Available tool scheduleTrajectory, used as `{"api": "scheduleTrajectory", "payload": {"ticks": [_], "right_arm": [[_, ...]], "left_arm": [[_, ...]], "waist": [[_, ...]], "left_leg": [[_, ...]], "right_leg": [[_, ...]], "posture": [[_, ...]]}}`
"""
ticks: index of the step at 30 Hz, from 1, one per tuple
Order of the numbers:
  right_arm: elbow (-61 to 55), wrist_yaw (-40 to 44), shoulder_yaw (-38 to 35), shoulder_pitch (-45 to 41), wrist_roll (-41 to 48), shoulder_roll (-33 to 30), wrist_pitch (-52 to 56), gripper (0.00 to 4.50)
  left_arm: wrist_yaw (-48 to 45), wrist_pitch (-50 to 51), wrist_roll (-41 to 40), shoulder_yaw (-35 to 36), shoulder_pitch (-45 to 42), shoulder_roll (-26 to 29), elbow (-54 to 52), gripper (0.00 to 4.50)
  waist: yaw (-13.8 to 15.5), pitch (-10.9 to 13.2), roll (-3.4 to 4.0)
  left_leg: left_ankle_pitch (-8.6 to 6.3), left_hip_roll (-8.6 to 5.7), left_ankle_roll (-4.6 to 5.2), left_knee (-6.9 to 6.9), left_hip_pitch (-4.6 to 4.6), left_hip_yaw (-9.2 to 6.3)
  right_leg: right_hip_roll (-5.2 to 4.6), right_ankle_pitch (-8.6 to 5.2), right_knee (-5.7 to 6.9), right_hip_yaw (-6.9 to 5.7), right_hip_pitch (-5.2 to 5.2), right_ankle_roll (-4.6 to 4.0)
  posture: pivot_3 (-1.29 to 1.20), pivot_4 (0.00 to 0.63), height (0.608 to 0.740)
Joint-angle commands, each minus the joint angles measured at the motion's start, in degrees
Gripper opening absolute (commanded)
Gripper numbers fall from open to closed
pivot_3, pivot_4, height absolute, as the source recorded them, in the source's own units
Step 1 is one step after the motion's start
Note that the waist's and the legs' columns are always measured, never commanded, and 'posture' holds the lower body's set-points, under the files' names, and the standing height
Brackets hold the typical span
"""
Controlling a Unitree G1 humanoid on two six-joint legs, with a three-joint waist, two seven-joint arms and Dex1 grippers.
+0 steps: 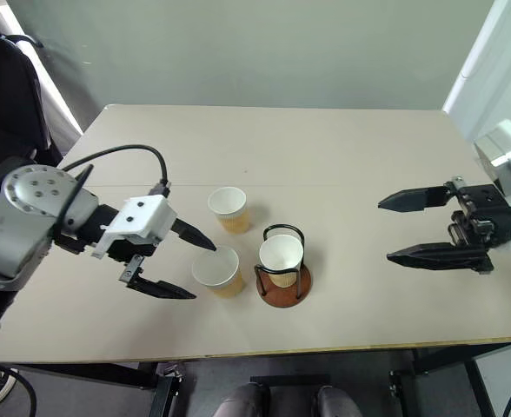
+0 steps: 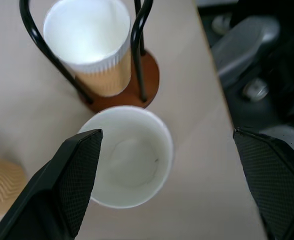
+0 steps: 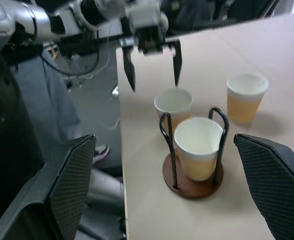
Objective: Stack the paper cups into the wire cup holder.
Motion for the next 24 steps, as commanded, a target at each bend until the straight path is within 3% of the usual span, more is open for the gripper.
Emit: {"api": "scheduleTrajectory", "payload": {"ticks": [1, 5, 8, 11, 17, 24], "right_arm": [[-3.0, -3.1, -4.1, 2.5, 2.9, -0.5, -0.1, 4.48], [-3.4, -5.2, -3.9, 4.3, 2.8, -1.1, -1.5, 4.48], [-3.6, -6.2, -3.5, 4.2, 3.0, -1.3, -2.1, 4.50], [-3.9, -7.1, -3.2, 3.9, 3.7, -1.8, -2.3, 4.50], [-4.4, -8.4, -2.6, 3.5, 4.3, -2.6, -3.2, 4.50], [-4.1, -9.0, -1.5, 3.2, 4.1, -3.2, -4.6, 4.50]], "left_arm": [[-2.5, -2.9, 1.3, -2.0, -1.6, 1.5, -0.1, 4.50], [-2.5, -6.3, 4.6, -4.8, -2.9, 1.0, 1.9, 4.50], [-2.3, -8.7, 8.2, -6.3, -2.7, -0.2, 3.7, 3.62], [-1.5, -12.6, 12.5, -7.4, -2.3, -2.3, 6.2, 2.49], [-0.4, -14.2, 13.8, -6.2, -2.1, -6.9, 8.7, 0.15], [-1.6, -13.6, 11.3, -3.6, -3.4, -7.1, 8.5, 0.07]], "waist": [[0.0, 0.0, 0.01], [0.0, 0.0, 0.03], [0.0, 0.0, 0.05], [0.0, 0.0, 0.05], [0.3, 0.0, 0.05], [0.3, 0.0, 0.05]], "left_leg": [[-0.02, 0.00, 0.03, 0.10, 0.00, 0.00], [-0.05, 0.00, 0.16, 0.39, 0.01, -0.03], [-0.07, 0.00, 0.27, 0.65, 0.01, -0.06], [-0.11, -0.02, 0.33, 0.76, -0.01, -0.10], [-0.17, -0.04, 0.41, 0.78, -0.08, -0.10], [-0.19, -0.03, 0.41, 0.78, -0.09, -0.09]], "right_leg": [[0.01, 0.03, 0.01, 0.01, 0.00, 0.04], [0.03, 0.13, 0.02, 0.04, 0.14, 0.19], [0.03, 0.19, 0.02, 0.04, 0.24, 0.24], [0.03, 0.21, 0.02, 0.04, 0.29, 0.27], [0.03, 0.21, -0.02, 0.03, 0.26, 0.29], [0.05, 0.19, -0.04, 0.04, 0.26, 0.34]], "posture": [[0.00, 0.150, 0.740], [0.00, 0.150, 0.740], [0.00, 0.150, 0.740], [0.00, 0.150, 0.740], [0.00, 0.150, 0.740], [0.00, 0.150, 0.740]]}}
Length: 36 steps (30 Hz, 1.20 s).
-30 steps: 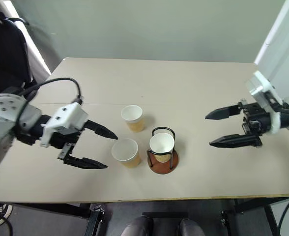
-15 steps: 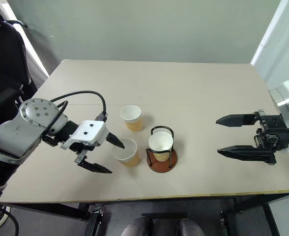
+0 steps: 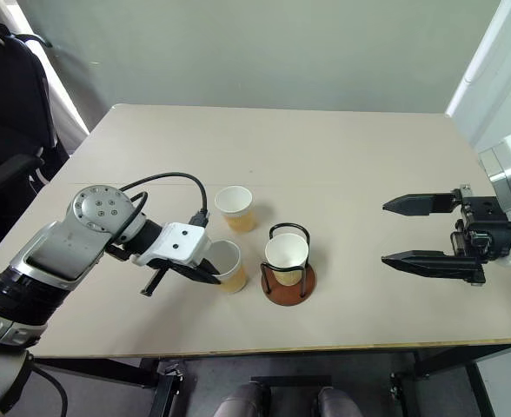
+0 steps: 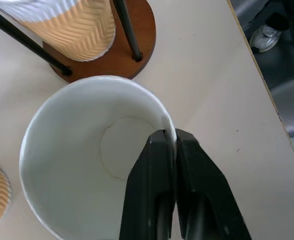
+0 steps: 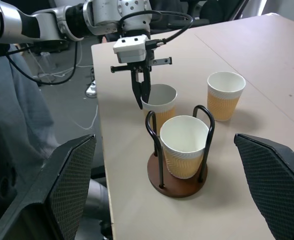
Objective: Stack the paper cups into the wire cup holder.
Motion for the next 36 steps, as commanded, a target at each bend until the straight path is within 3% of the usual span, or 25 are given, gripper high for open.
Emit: {"api": "scheduleTrajectory", "payload": {"ticks": [1, 4, 6, 8, 11, 16, 23, 26, 36], "right_arm": [[-0.6, -0.1, -0.2, -1.5, 0.9, -1.3, -1.3, 4.50], [0.2, 0.3, -0.2, -1.8, 0.6, -1.8, -2.0, 4.50], [1.2, 0.9, -0.2, -2.1, 0.2, -2.4, -2.6, 4.50], [1.8, 1.4, 0.1, -2.1, -0.5, -2.9, -3.4, 4.50], [2.3, 1.4, 0.7, -2.3, -1.1, -3.1, -4.5, 4.50], [1.4, 0.2, 0.6, -2.6, -0.8, -3.4, -4.8, 4.50], [-1.6, -2.4, -2.1, 0.9, 0.2, -3.1, -4.1, 4.50], [-2.7, -3.6, -3.3, 2.4, 0.6, -3.1, -3.7, 4.50], [-4.6, -6.5, -4.5, 4.1, 1.9, -3.1, -3.4, 4.50]], "left_arm": [[-2.3, 3.0, -5.4, 4.5, -3.1, 0.4, -1.4, 0.07], [-2.7, 10.2, -15.9, 6.8, -7.6, 1.9, -3.6, 0.07], [-2.7, 13.8, -21.9, 9.2, -16.5, 1.2, 0.7, 0.07], [-2.7, 12.0, -20.3, 10.6, -25.5, -1.8, 9.2, 0.07], [-2.6, 7.9, -16.5, 9.4, -31.6, -6.8, 15.9, 0.07], [-2.7, 6.6, -20.1, 6.4, -31.4, -12.0, 13.3, 0.07], [-2.7, 2.6, -24.9, -3.9, -31.7, -10.5, 9.9, 0.07], [-2.7, 0.8, -26.4, -7.9, -32.7, -8.4, 10.2, 0.07], [-2.7, -4.3, -24.6, -12.6, -33.0, -10.6, 12.9, 0.07]], "waist": [[0.0, 0.0, 0.00], [0.2, 0.0, -0.01], [0.5, 0.0, -0.05], [0.9, 0.0, -0.06], [0.8, -0.1, 0.21], [0.8, -0.1, 0.42], [0.6, 0.0, 0.43], [0.6, 0.0, 0.43], [0.8, 0.0, 0.43]], "left_leg": [[0.00, 0.00, 0.00, 0.01, 0.00, 0.00], [0.01, 0.00, 0.00, 0.05, -0.03, 0.00], [0.01, -0.01, 0.00, 0.09, -0.06, -0.02], [0.02, -0.03, 0.00, 0.14, -0.13, -0.07], [-0.06, -0.09, 0.11, 0.10, -0.05, -0.06], [-0.14, -0.20, 0.27, 0.19, 0.02, 0.10], [-0.12, -0.20, 0.07, 0.83, -0.23, 0.20], [-0.49, -0.21, 0.62, 0.99, -0.32, 0.22], [-0.63, -0.28, 0.77, 1.11, -0.32, 0.22]], "right_leg": [[0.00, 0.01, 0.00, 0.00, 0.00, 0.02], [0.00, 0.04, 0.01, 0.00, 0.00, 0.06], [0.00, 0.05, -0.01, 0.00, 0.02, 0.07], [0.00, 0.08, -0.04, 0.00, -0.01, 0.10], [-0.06, 0.07, -0.13, 0.06, 0.07, 0.11], [-0.18, -0.07, -0.07, 0.08, 0.23, 0.38], [-0.19, -0.30, -0.09, 0.15, 0.26, 0.80], [-0.22, -0.32, -0.12, 0.17, 0.25, 0.82], [-0.29, -0.22, -0.07, 0.16, 0.30, 0.92]], "posture": [[0.00, 0.150, 0.740], [0.00, 0.150, 0.740], [0.00, 0.150, 0.740], [0.00, 0.150, 0.740], [0.00, 0.150, 0.740], [0.00, 0.150, 0.740], [0.00, 0.150, 0.740], [0.00, 0.150, 0.740], [0.00, 0.150, 0.740]]}}
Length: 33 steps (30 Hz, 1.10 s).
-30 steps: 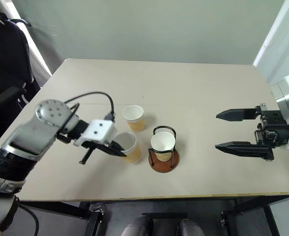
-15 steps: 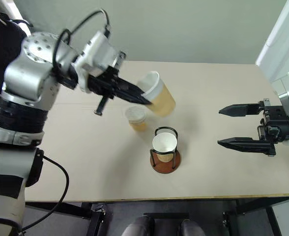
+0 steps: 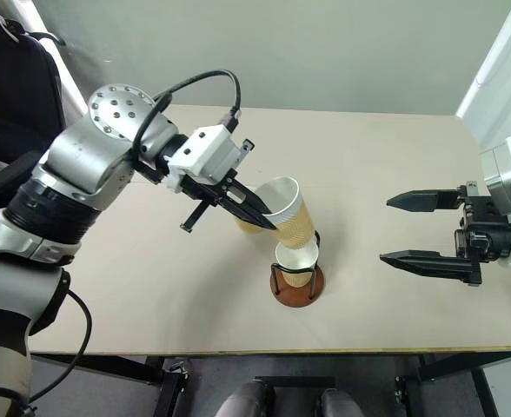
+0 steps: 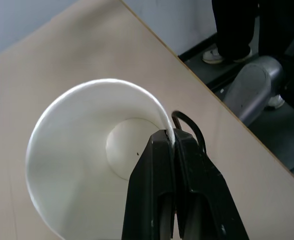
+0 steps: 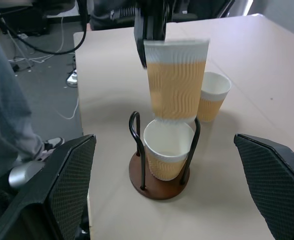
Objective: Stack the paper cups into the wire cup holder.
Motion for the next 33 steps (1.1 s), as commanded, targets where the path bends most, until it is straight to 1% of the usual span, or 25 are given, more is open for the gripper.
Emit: {"api": "scheduleTrajectory", "payload": {"ticks": [1, 6, 13, 15, 18, 23, 26, 29, 32, 33], "right_arm": [[-1.3, -1.3, -2.4, 0.3, 0.7, -0.5, -0.4, 4.50], [-1.9, -2.4, -2.5, 1.1, 0.8, -0.1, -0.7, 4.50], [-2.4, -3.2, -2.8, 1.7, 1.3, 0.0, -0.8, 4.50], [-2.4, -3.4, -2.6, 1.6, 1.4, 0.0, -0.8, 4.50], [-2.4, -3.6, -2.4, 1.6, 1.3, 0.0, -1.0, 4.50], [-2.6, -3.8, -2.5, 1.8, 1.6, 0.0, -1.0, 4.50], [-2.7, -3.9, -2.6, 1.7, 1.8, -0.1, -0.9, 4.50], [-2.7, -4.0, -2.6, 1.8, 2.0, -0.1, -0.9, 4.50], [-2.7, -4.0, -2.4, 1.7, 1.9, -0.1, -1.1, 4.50], [-2.6, -3.9, -2.3, 1.6, 1.9, -0.1, -1.2, 4.50]], "left_arm": [[-1.8, -0.9, -1.3, -0.1, -1.6, 0.1, -1.4, 0.07], [-1.8, -3.5, 1.1, -3.4, -1.8, 1.2, -1.1, 0.07], [-1.8, -7.3, 4.4, -4.2, -1.3, 0.1, 0.6, 0.07], [-1.8, -7.5, 4.6, -4.3, -1.2, -0.4, 0.8, 0.07], [-1.8, -7.4, 3.4, -5.6, -0.7, 0.1, -1.3, 0.07], [-1.8, -8.3, 4.1, -7.5, -0.5, 0.8, -2.0, 0.07], [-1.8, -8.9, 5.0, -7.7, -0.3, 0.5, -1.7, 0.58], [-1.8, -10.4, 6.5, -7.3, -0.3, -0.2, -0.5, 1.57], [-1.8, -11.9, 7.7, -5.2, 0.1, -2.6, 0.5, 2.62], [-1.8, -11.8, 7.6, -4.3, 0.2, -3.3, 0.6, 2.87]], "waist": [[-0.1, 0.0, 0.00], [-0.1, 0.0, 0.00], [0.0, 0.0, 0.00], [0.0, 0.0, 0.00], [0.0, 0.0, 0.00], [0.0, 0.0, 0.00], [0.0, 0.0, 0.00], [0.0, 0.0, 0.00], [0.0, 0.0, 0.00], [0.1, 0.0, 0.00]], "left_leg": [[0.00, -0.02, 0.00, 0.00, 0.00, 0.01], [0.00, -0.01, 0.00, 0.00, 0.00, 0.01], [0.00, -0.02, 0.01, 0.00, -0.01, 0.02], [0.00, -0.02, 0.01, 0.00, -0.01, 0.02], [0.00, -0.02, 0.01, 0.00, -0.01, 0.02], [-0.01, -0.02, 0.01, 0.00, -0.02, 0.03], [-0.01, -0.02, 0.01, 0.00, -0.02, 0.04], [-0.01, -0.02, 0.01, 0.00, -0.02, 0.04], [-0.01, -0.03, 0.01, 0.01, -0.02, 0.04], [-0.01, -0.03, 0.02, 0.02, -0.02, 0.04]], "right_leg": [[-0.01, 0.00, 0.00, 0.00, 0.00, 0.01], [-0.02, 0.00, 0.00, 0.00, 0.00, 0.02], [-0.02, 0.00, -0.01, 0.00, 0.00, 0.02], [-0.02, 0.00, -0.01, 0.00, 0.00, 0.02], [-0.02, 0.01, -0.01, 0.00, 0.00, 0.03], [-0.02, 0.00, -0.02, 0.00, -0.01, 0.03], [-0.02, 0.00, -0.02, 0.00, -0.01, 0.04], [-0.03, 0.00, -0.02, 0.00, 0.00, 0.04], [-0.03, 0.00, -0.02, 0.00, 0.00, 0.04], [-0.04, 0.00, -0.01, 0.00, 0.00, 0.04]], "posture": [[0.00, 0.150, 0.740], [0.00, 0.150, 0.740], [0.00, 0.150, 0.740], [0.00, 0.150, 0.740], [0.00, 0.150, 0.740], [0.00, 0.150, 0.740], [0.00, 0.150, 0.740], [0.00, 0.150, 0.740], [0.00, 0.150, 0.740], [0.00, 0.150, 0.740]]}}
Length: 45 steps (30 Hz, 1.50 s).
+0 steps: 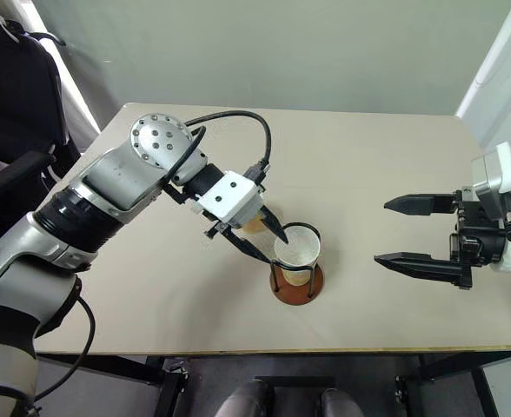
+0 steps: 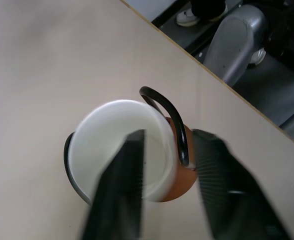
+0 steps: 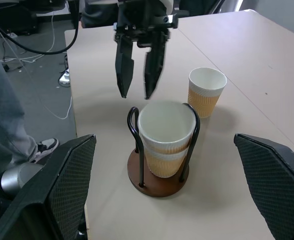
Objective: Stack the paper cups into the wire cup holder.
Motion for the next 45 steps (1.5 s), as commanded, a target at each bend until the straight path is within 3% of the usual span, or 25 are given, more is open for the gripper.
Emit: {"api": "scheduleTrajectory", "payload": {"ticks": [1, 4, 5, 10, 13, 22, 30, 33, 43, 45], "right_arm": [[-0.5, -0.2, -2.0, -0.6, 0.8, -0.3, -1.0, 4.50], [0.0, -0.1, -1.3, -1.1, 0.5, -0.4, -1.3, 4.50], [0.1, 0.0, -1.1, -1.3, 0.5, -0.5, -1.4, 4.50], [-0.5, -0.2, -1.1, -1.3, 1.1, -0.4, -1.0, 4.50], [-0.6, -0.2, -0.7, -1.1, 0.9, -0.3, -1.1, 4.50], [-0.3, -0.6, 0.4, -2.0, 0.4, -0.2, -1.4, 4.50], [-1.4, -1.7, -1.7, -0.2, 1.1, -0.3, -0.8, 4.50], [-1.6, -2.0, -2.2, 0.1, 1.5, -0.5, -0.6, 4.50], [-2.0, -2.7, -2.8, 0.5, 1.9, -0.7, -0.3, 4.50], [-1.9, -2.7, -2.6, 0.5, 1.8, -0.7, -0.5, 4.50]], "left_arm": [[-1.8, -1.2, 0.4, 4.9, 0.0, -2.4, 0.2, 3.28], [-1.1, 1.4, -0.5, 10.8, -0.7, -5.4, 2.6, 4.36], [-0.8, 3.7, -1.7, 13.3, -1.1, -5.8, 3.5, 4.48], [-1.8, 14.2, -3.0, 21.6, -1.0, 0.5, 10.0, 4.48], [-0.8, 9.5, 4.2, 22.2, 2.1, 2.0, 16.3, 4.48], [4.4, -2.7, 15.2, 24.6, 1.3, -7.9, 38.4, 4.48], [8.1, -11.7, 25.2, 24.0, -0.2, -12.2, 50.1, 4.48], [10.9, -13.9, 27.9, 24.1, -0.7, -14.3, 52.4, 3.93], [11.0, -18.1, 32.0, 25.6, -2.0, -15.2, 55.0, 0.31], [10.6, -18.3, 32.5, 25.8, -1.8, -14.8, 55.2, 0.05]], "waist": [[0.0, 0.0, 0.00], [0.0, 0.0, 0.00], [0.0, 0.0, 0.00], [-0.7, 0.0, 0.04], [-0.8, -0.1, 0.13], [0.9, 0.0, 0.04], [0.9, 0.0, 0.03], [1.0, 0.0, 0.03], [1.0, 0.0, 0.02], [0.9, 0.0, 0.03]], "left_leg": [[0.00, -0.01, 0.00, 0.00, -0.02, 0.00], [0.00, -0.01, 0.01, 0.03, -0.06, 0.01], [0.00, -0.01, 0.00, 0.03, -0.07, 0.01], [0.01, 0.01, -0.01, -0.03, -0.05, 0.04], [0.02, 0.01, -0.03, -0.16, 0.06, 0.05], [-0.02, -0.18, 0.31, 0.19, -0.10, 0.02], [-0.05, -0.18, 0.35, 0.21, -0.19, 0.06], [-0.05, -0.19, 0.35, 0.23, -0.27, 0.08], [-0.06, -0.21, 0.41, 0.45, -0.55, 0.12], [-0.07, -0.20, 0.42, 0.50, -0.56, 0.13]], "right_leg": [[0.00, 0.01, 0.00, 0.00, 0.00, 0.01], [-0.01, 0.01, -0.01, 0.00, -0.02, 0.03], [-0.01, 0.01, -0.01, -0.01, -0.03, 0.03], [0.00, 0.01, 0.01, 0.01, -0.09, 0.04], [0.00, -0.02, 0.00, 0.01, -0.06, 0.08], [-0.20, 0.17, -0.02, 0.05, -0.06, 0.26], [-0.20, 0.16, -0.06, 0.04, -0.12, 0.31], [-0.20, 0.15, -0.07, 0.04, -0.17, 0.35], [-0.20, 0.22, -0.08, 0.06, -0.35, 0.51], [-0.20, 0.22, -0.08, 0.07, -0.35, 0.53]], "posture": [[0.00, 0.150, 0.740], [0.00, 0.150, 0.740], [0.00, 0.150, 0.740], [0.00, 0.150, 0.740], [0.00, 0.150, 0.740], [0.00, 0.150, 0.740], [0.00, 0.150, 0.740], [0.00, 0.150, 0.740], [0.00, 0.150, 0.740], [0.00, 0.150, 0.740]]}}
